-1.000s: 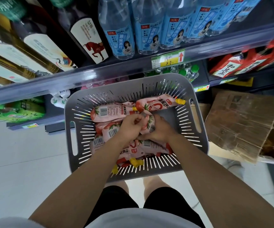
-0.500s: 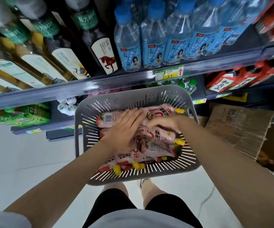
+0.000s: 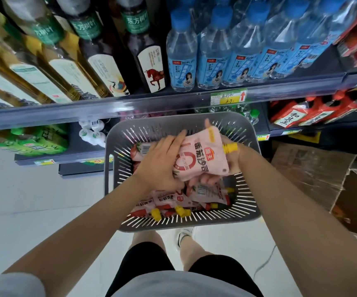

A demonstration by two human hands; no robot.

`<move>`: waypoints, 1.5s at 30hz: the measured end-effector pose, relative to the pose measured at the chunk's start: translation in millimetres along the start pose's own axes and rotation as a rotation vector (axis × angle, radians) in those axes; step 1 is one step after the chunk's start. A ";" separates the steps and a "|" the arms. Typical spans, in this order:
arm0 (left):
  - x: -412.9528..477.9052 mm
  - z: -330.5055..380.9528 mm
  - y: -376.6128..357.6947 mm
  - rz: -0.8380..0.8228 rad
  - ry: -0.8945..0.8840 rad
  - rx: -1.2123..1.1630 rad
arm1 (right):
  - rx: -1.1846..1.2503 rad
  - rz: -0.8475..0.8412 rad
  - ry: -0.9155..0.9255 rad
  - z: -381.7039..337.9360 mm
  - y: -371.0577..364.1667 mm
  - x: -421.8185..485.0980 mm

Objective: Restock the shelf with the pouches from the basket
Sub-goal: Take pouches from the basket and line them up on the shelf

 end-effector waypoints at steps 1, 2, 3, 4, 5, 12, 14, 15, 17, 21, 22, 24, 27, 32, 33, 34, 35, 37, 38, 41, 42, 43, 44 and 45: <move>-1.9 -5.5 -0.5 -0.016 0.079 -0.046 | 0.072 0.091 0.006 5.9 6.7 5.1; -4.8 -10.8 -1.1 -0.022 0.169 -0.094 | 0.164 0.221 0.027 12.2 15.4 11.1; -8.7 -16.1 -1.9 -0.021 0.261 -0.143 | 0.234 0.335 0.049 18.6 20.4 14.2; -12.7 -21.3 -3.2 -0.007 0.347 -0.192 | 0.272 0.427 0.053 24.3 22.7 18.4; -17.0 -26.2 -4.8 0.017 0.415 -0.230 | 0.304 0.488 0.053 28.6 24.2 26.6; -39.2 -34.7 -12.8 0.058 0.564 -0.252 | 0.541 0.542 0.073 40.4 49.0 140.7; -41.4 -31.9 -13.7 0.066 0.555 -0.259 | 0.618 0.634 0.140 27.7 33.5 111.7; -48.2 -39.4 -14.9 0.099 0.601 -0.276 | 0.680 0.603 0.169 16.7 16.8 110.4; -55.3 -41.6 -12.3 0.157 0.643 -0.329 | 0.683 0.532 0.201 7.9 -1.6 106.4; -66.4 -40.4 -0.5 0.222 0.644 -0.367 | 0.814 0.852 0.044 14.6 8.5 89.5; -69.1 -41.1 3.0 0.228 0.644 -0.380 | 0.813 0.895 0.051 14.8 11.5 87.8; -76.8 -44.2 9.0 0.230 0.651 -0.413 | 0.820 0.934 0.105 18.9 12.0 86.5; -88.0 -49.6 24.5 0.274 0.638 -0.460 | 0.769 1.056 0.220 23.4 1.2 69.4; -103.1 -58.3 57.3 0.362 0.573 -0.643 | 0.682 1.308 0.469 22.3 -30.6 20.6; -107.3 -60.6 65.6 0.385 0.542 -0.665 | 0.627 1.341 0.528 20.4 -41.0 8.7; -112.5 -63.3 75.1 0.408 0.511 -0.682 | 0.555 1.367 0.584 17.7 -52.1 -3.3; -118.8 -67.6 84.9 0.427 0.485 -0.697 | 0.457 1.388 0.640 14.3 -65.4 -17.6; -133.3 -78.3 106.6 0.472 0.438 -0.710 | 0.248 1.400 0.760 6.3 -97.5 -47.6; -141.4 -84.5 119.6 0.502 0.415 -0.704 | 0.169 1.375 0.822 1.1 -116.1 -60.5; -166.6 -102.1 165.9 0.593 0.366 -0.677 | 0.081 1.340 1.009 -22.4 -176.4 -97.7; -175.5 -106.1 183.3 0.625 0.348 -0.666 | 0.091 1.342 1.064 -32.1 -196.4 -109.6; -184.4 -110.4 200.6 0.660 0.324 -0.653 | 0.119 1.345 1.112 -41.9 -216.3 -121.9; -192.9 -113.9 219.0 0.702 0.295 -0.638 | 0.142 1.344 1.172 -52.8 -235.4 -133.0; -201.1 -117.3 237.5 0.747 0.269 -0.622 | 0.158 1.337 1.214 -64.0 -254.9 -143.7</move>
Point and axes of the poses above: each hand's wrist, its own x-axis towards the middle knuckle, its own y-axis out of the back of the hand, z = x × y, the point moved 5 cm from there along x, towards the middle knuckle, and after that the axes turned 3 degrees about z, right-handed, at the moved point
